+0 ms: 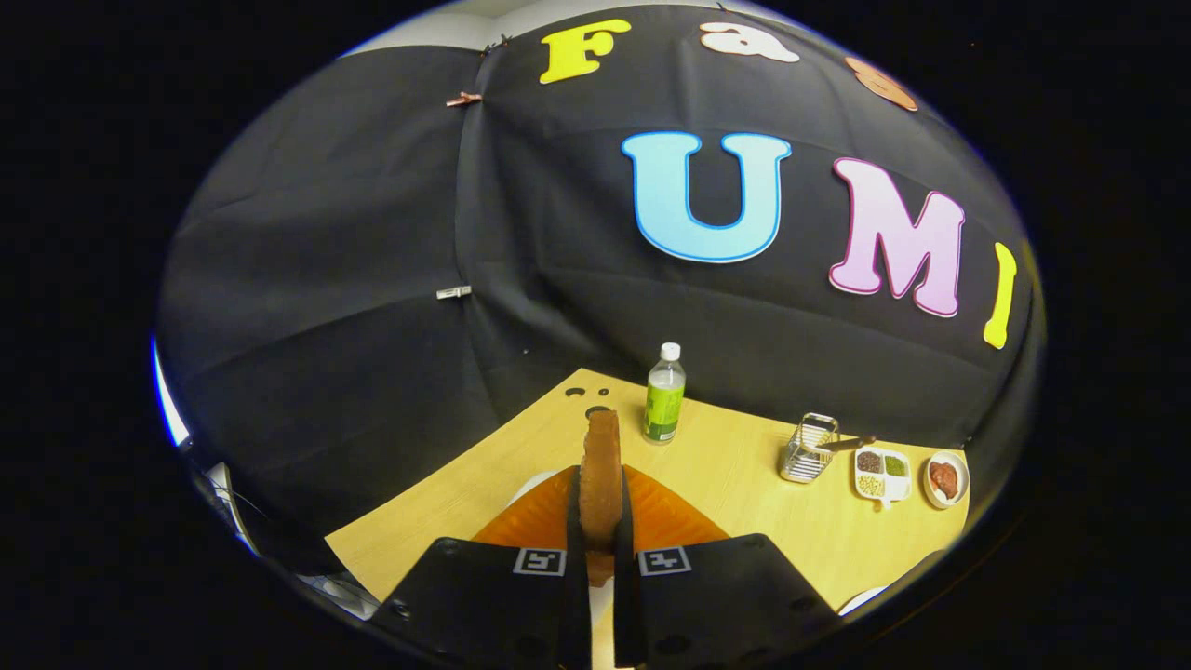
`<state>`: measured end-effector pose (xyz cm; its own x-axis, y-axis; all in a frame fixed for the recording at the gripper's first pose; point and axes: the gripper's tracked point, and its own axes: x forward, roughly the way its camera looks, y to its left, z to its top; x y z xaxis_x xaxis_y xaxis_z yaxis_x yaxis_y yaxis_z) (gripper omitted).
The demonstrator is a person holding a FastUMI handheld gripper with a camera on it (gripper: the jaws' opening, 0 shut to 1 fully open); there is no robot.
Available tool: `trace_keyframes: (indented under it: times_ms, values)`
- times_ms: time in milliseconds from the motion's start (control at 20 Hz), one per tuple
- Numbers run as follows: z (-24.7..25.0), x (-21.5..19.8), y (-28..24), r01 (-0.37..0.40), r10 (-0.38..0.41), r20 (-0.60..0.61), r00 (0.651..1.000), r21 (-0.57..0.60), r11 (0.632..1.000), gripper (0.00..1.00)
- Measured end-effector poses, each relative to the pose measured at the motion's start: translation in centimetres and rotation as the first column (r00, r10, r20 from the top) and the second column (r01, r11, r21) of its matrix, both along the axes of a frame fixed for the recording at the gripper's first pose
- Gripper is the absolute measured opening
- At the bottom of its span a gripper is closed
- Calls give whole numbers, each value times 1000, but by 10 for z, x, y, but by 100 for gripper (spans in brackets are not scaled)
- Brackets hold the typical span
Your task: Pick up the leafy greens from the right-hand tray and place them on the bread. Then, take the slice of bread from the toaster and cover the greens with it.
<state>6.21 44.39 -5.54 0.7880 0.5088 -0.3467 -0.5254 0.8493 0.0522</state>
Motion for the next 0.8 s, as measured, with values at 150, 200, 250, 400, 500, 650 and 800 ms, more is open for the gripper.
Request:
trace_keyframes:
  times_ms: [150, 200, 250, 400, 500, 650, 800]
  values:
    - [5, 0, -28, 32, -31, -11, 999, 24, 999, 14]
    - [4, -1, -36, 37, -37, -19, 999, 28, 999, 14]
    - [-1, -4, -46, 44, -43, -37, 998, 26, 999, 13]
    - [-24, -9, -75, 75, -72, -89, 993, 32, 997, 14]
    - [-43, -11, -94, 107, -101, -131, 986, 40, 993, 14]
    - [-72, -16, -117, 159, -139, -227, 964, 73, 985, 14]
    - [-97, -14, -141, 196, -171, -271, 947, 67, 978, 13]
